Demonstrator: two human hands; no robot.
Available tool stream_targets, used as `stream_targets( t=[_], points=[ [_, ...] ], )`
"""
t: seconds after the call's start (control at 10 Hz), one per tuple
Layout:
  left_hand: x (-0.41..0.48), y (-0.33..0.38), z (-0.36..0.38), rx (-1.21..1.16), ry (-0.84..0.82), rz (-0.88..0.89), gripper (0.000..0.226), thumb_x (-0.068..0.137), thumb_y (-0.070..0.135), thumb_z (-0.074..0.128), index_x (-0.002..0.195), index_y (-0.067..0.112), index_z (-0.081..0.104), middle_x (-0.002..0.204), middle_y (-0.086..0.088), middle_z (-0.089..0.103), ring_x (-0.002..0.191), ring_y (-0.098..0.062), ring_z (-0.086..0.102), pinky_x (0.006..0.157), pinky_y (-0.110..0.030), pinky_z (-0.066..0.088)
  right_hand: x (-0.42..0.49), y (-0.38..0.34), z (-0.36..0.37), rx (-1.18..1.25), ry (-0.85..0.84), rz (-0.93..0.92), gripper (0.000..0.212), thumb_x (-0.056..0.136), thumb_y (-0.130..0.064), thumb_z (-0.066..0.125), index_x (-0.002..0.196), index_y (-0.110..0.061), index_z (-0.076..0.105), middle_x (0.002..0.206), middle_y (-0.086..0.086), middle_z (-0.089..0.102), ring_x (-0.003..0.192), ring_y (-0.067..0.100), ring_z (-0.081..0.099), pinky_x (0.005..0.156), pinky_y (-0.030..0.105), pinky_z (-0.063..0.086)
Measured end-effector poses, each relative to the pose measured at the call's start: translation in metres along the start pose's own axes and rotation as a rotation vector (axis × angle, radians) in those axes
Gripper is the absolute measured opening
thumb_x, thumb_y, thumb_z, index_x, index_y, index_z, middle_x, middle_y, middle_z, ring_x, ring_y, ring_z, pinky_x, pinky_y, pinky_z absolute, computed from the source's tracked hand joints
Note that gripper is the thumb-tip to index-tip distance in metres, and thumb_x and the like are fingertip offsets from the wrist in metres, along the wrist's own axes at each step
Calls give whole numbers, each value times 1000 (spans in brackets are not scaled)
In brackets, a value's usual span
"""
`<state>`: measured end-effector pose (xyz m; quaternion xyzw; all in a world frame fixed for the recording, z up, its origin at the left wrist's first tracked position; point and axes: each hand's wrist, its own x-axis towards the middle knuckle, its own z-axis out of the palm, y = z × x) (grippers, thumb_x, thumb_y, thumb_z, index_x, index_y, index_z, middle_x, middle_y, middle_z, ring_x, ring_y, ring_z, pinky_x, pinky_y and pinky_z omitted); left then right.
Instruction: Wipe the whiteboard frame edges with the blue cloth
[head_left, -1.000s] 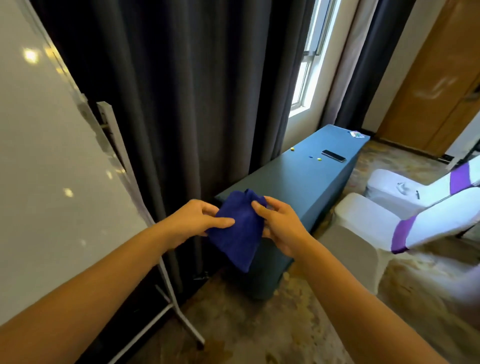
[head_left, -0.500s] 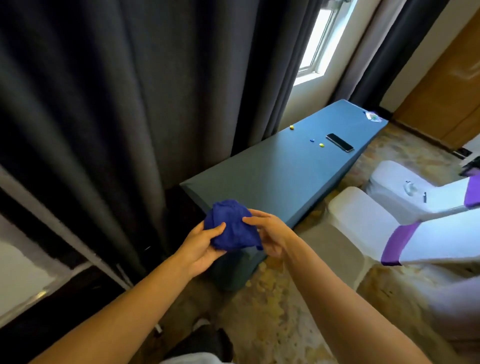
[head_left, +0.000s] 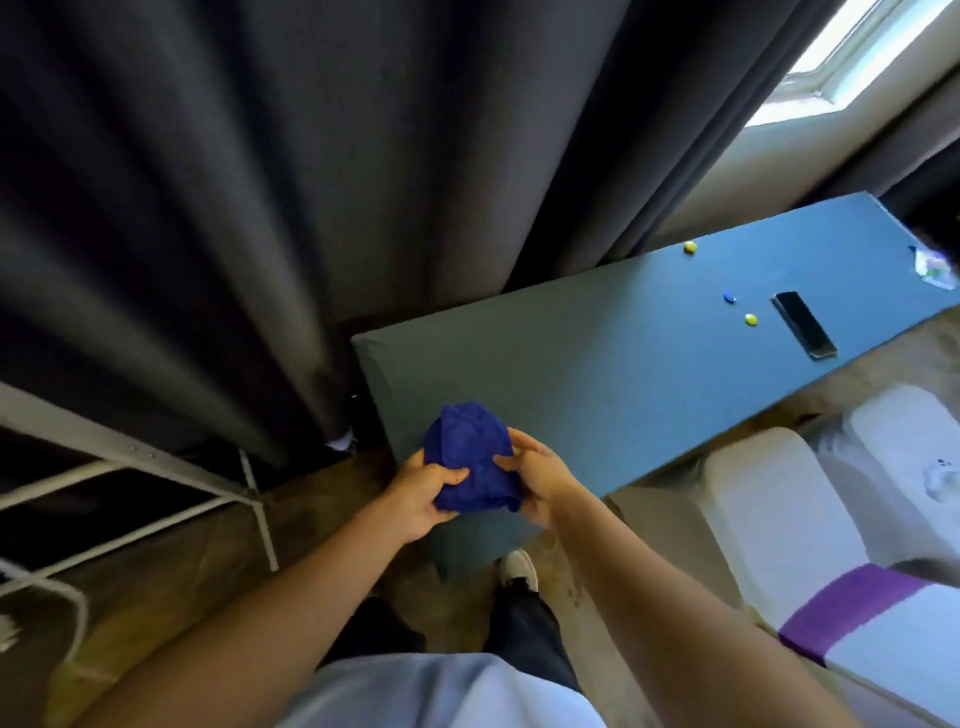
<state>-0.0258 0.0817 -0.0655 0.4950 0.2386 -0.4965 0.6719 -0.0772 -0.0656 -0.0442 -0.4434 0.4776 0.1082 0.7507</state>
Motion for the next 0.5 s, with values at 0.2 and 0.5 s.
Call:
stream_targets(
  t=[0.2,0.5],
  points=[
    [19,-34,27,-51,358,39,33,87,-2,63,100,28,57,108,-5,59,95,-27,59,81,-45,52,39,-27,-46,-493,-11,78,37,92,4,47,119,-17,60,107,10,69,84,28,68,50,33,55],
    [-14,-43,58,241,653,188,41,81,10,68,118,21,53,118,-10,60,105,-30,60,77,-37,50,27,-95,-62,-794,-262,-68,26,96,-4,43,98,-21,62,107,5,69,75,21,67,65,38,58]
  ],
)
